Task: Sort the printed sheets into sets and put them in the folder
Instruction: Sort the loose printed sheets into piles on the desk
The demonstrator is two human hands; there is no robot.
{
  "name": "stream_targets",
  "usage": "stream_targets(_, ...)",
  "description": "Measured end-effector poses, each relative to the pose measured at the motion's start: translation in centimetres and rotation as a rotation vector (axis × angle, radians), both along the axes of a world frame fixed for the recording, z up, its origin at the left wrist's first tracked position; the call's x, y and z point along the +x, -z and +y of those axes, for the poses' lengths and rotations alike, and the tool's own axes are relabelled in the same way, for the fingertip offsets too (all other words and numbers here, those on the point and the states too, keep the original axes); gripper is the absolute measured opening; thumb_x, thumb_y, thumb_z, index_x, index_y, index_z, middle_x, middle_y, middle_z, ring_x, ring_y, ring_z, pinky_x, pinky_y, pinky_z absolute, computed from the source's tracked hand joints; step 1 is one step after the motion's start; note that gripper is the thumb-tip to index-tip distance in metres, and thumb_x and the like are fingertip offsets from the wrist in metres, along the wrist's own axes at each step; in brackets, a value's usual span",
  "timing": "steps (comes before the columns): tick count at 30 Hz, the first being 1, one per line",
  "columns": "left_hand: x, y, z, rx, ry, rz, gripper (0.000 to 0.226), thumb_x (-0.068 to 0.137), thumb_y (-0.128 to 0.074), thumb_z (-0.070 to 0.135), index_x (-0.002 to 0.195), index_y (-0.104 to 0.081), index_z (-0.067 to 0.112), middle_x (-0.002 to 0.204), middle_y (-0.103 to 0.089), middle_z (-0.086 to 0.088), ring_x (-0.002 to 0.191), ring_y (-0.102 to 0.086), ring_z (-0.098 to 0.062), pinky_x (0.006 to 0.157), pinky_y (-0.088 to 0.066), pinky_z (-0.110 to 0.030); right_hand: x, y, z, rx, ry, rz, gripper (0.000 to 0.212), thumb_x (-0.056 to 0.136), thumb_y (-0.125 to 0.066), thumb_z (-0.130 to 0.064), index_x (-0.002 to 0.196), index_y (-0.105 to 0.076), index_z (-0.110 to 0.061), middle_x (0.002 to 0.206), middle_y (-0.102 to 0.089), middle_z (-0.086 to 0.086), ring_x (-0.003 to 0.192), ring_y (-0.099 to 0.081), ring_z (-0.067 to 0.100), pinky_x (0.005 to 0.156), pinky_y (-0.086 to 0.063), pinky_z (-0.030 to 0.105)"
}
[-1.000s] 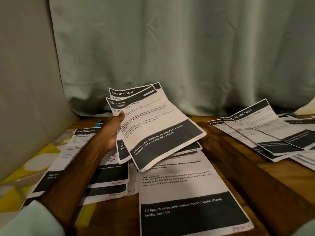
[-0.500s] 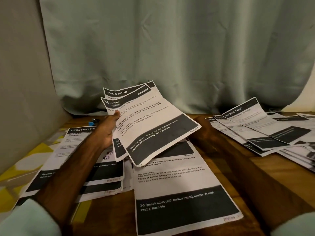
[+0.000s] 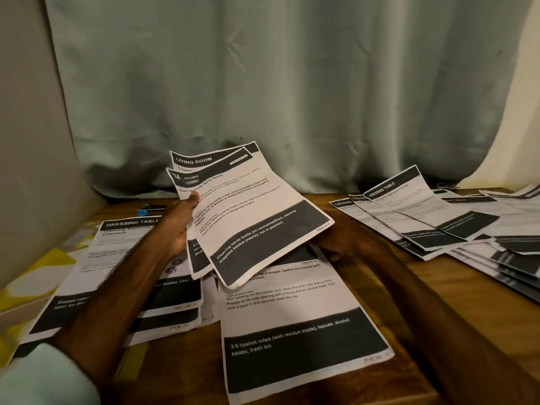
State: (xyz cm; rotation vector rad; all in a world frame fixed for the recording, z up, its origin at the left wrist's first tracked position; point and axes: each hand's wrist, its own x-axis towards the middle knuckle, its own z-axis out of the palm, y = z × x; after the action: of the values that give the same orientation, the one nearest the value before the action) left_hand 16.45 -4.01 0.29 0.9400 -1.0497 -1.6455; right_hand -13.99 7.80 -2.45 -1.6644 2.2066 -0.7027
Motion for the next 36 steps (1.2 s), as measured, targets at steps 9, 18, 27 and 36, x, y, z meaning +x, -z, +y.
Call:
stream_targets(9, -0.4, -0.2, 0.9, -0.019, 0.015, -0.022, 0.017, 0.106, -0.050, 0.030, 0.109, -0.061, 0.018, 0.097, -0.075, -0.006, 0.070, -0.074, -0.021, 0.048, -0.058, -0.032, 3.3, -1.4, 9.9, 0.179, 0.066, -0.032, 0.048, 0.079, -0.079, -0.056, 0.110, -0.074, -0.019, 0.100, -0.071, -0.005, 0.082, -0.064, 0.011, 0.067, -0.054, 0.022)
stream_targets(18, -0.7, 0.0, 1.2, -0.049, -0.003, -0.091, 0.014, 0.107, -0.049, 0.029, 0.104, -0.059, 0.019, 0.099, -0.073, -0.005, 0.081, -0.071, -0.021, 0.053, -0.059, -0.032, 4.7, -0.6, 9.7, 0.142, 0.124, -0.036, 0.072, 0.058, -0.094, -0.053, 0.114, -0.069, -0.016, 0.113, -0.070, 0.000, 0.103, -0.064, 0.018, 0.087, -0.057, 0.035)
stream_targets(27, -0.6, 0.0, 1.1, -0.024, 0.017, -0.053, 0.017, 0.106, -0.050, 0.031, 0.105, -0.061, 0.018, 0.101, -0.074, -0.007, 0.084, -0.072, -0.023, 0.055, -0.060, -0.036, 3.4, -2.8, 12.5, 0.029, 0.167, -0.278, 0.029, 0.093, -0.072, -0.032, 0.074, -0.062, -0.014, 0.080, -0.067, 0.004, 0.075, -0.063, 0.012, 0.060, -0.043, 0.023)
stream_targets(36, -1.0, 0.2, 0.9, -0.021, 0.037, -0.030, 0.017, 0.107, -0.047, 0.029, 0.107, -0.061, 0.019, 0.104, -0.073, -0.008, 0.087, -0.071, -0.025, 0.062, -0.059, -0.042, 1.1, -5.7, 14.8, 0.043, 0.172, -0.354, 0.016, 0.087, -0.078, -0.035, 0.079, -0.076, -0.021, 0.076, -0.075, -0.003, 0.081, -0.069, 0.014, 0.069, -0.048, 0.024)
